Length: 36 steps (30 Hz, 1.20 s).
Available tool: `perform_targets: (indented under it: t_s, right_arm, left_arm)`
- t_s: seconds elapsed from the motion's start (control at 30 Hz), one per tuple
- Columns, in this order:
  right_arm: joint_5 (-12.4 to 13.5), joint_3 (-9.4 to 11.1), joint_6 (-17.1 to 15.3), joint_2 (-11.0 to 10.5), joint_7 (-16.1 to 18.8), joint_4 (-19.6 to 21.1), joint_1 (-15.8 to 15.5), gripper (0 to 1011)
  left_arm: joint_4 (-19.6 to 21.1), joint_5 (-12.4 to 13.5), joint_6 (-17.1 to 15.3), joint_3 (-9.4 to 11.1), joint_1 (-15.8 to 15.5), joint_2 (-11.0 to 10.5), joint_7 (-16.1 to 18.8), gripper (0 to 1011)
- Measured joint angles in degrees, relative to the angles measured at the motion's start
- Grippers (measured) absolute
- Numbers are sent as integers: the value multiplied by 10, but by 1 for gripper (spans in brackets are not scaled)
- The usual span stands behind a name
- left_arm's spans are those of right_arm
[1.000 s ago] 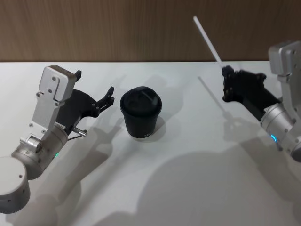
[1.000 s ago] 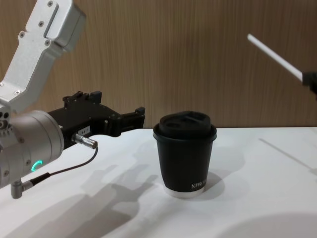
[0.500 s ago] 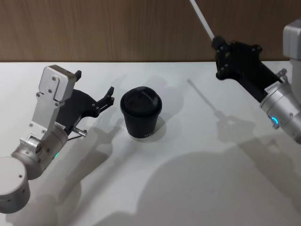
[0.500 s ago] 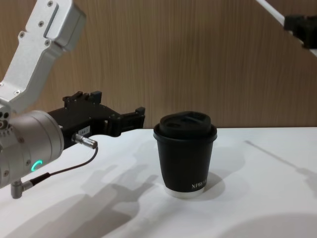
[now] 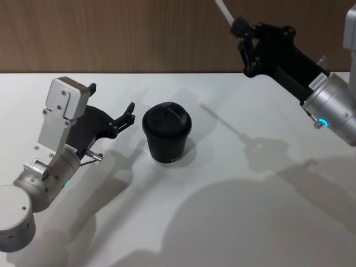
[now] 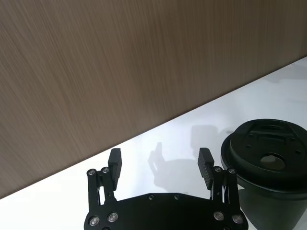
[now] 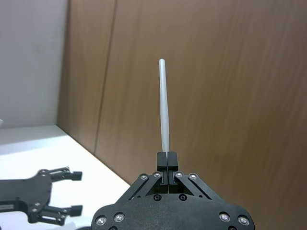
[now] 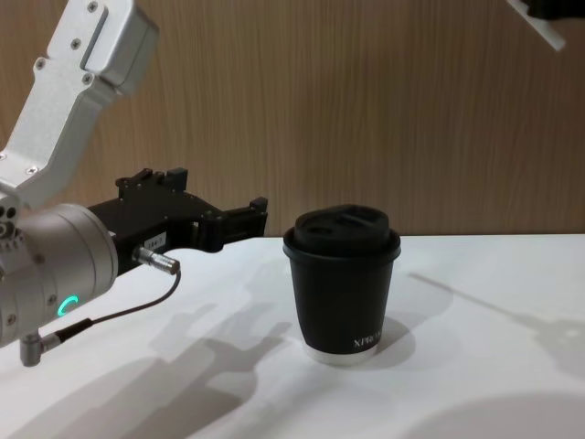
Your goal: Pick up the straw with one hand, pass it to the other hand, and insert it into the cup.
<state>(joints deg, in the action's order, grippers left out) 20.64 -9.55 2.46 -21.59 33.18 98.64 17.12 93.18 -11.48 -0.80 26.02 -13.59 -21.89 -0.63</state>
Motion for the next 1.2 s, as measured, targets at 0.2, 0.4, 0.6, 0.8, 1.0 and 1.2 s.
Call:
perform_targets:
  t_s: [0.2,0.4,0.6,0.8,1.0,1.2]
  right_arm:
    - [22,-13,13,-3,45,-26,33,10]
    - [47,-31,24,-4,98,-67,77,10]
    - [68,-50,31,1,148,-113,120,10]
    - [78,-65,32,6,172,-147,149,10]
    - [82,-75,32,9,183,-166,165,10]
    - [86,-81,32,11,191,-181,177,10]
  left_arm:
    - [0,0,0,0,0,0,0,1003]
    - [0,0,0,0,0,0,0,1003]
    - [0,0,0,0,0,0,0,1003]
    - [0,0,0,0,0,0,0,1003]
    - [2,-5,0,-3,1,0,-5,1003]
    - [9,-32,7,-15,6,-1,-27,1003]
